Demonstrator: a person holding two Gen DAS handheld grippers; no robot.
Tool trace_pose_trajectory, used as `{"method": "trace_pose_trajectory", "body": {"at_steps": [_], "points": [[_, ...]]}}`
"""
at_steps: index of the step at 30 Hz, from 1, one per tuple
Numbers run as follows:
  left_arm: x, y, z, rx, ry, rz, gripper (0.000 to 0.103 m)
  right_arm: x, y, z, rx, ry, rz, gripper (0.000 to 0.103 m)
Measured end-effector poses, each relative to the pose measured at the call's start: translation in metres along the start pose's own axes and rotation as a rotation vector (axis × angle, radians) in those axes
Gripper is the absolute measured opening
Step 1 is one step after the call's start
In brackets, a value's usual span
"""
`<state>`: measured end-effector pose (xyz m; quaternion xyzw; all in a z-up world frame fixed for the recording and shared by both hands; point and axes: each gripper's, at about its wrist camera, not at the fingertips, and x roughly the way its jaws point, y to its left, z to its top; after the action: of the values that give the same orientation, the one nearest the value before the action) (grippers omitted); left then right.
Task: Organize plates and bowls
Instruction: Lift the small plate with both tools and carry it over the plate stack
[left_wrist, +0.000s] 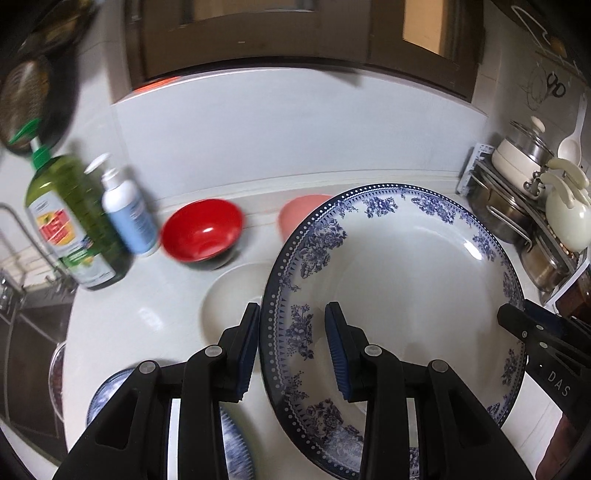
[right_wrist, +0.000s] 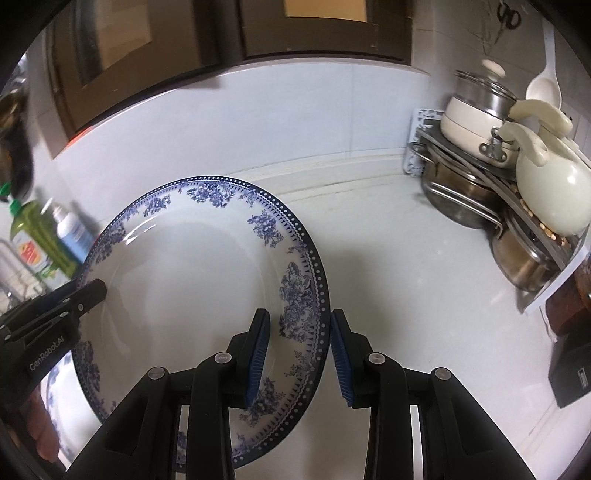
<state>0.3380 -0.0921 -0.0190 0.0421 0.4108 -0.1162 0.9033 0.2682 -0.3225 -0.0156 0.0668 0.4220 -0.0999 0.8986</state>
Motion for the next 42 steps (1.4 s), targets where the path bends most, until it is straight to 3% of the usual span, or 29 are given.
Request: {"method": "trace_pose_trajectory", "body": {"at_steps": [24, 42], "points": [[-0.060, 0.160, -0.071, -0.185, 0.008, 0.162, 0.036, -0.020, 0.159, -0.038, -0.198, 0.014, 0.158, 0.034], [-0.060, 0.219, -0.117, -0.262, 0.094, 0.229, 0.036, -0.005, 0.235, -0.074, -0.309, 0.091, 0.236, 0.034]]}}
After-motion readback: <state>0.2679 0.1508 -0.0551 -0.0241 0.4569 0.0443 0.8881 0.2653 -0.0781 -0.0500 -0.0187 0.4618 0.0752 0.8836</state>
